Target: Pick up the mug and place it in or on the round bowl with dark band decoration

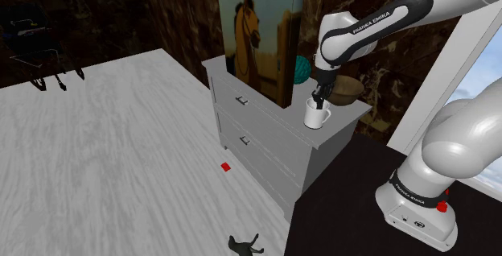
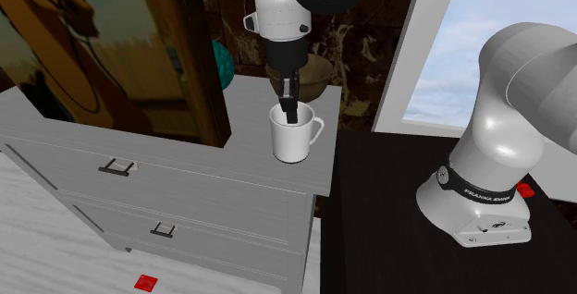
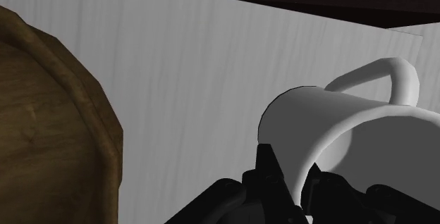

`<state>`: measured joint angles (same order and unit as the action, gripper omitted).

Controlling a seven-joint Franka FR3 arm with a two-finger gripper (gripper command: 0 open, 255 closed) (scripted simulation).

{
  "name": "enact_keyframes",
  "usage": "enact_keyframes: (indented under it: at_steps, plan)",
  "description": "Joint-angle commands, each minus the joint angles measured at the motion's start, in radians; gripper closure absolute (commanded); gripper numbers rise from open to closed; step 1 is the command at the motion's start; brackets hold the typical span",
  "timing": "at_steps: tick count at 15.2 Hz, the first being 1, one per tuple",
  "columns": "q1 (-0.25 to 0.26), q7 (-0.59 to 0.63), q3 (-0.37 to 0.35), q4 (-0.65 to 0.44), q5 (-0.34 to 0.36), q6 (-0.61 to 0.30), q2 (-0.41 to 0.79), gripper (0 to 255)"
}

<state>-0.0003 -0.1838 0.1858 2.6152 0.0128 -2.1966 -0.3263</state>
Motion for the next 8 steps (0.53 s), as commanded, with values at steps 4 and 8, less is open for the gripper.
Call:
enact_keyframes:
  at_steps: [4,8]
  plan:
    - [0.000,0.000,0.000,0.000,0.000,0.000,0.000,255]
    - [-0.002,0.006,-0.004,-0.028,0.004,0.063,-0.036,255]
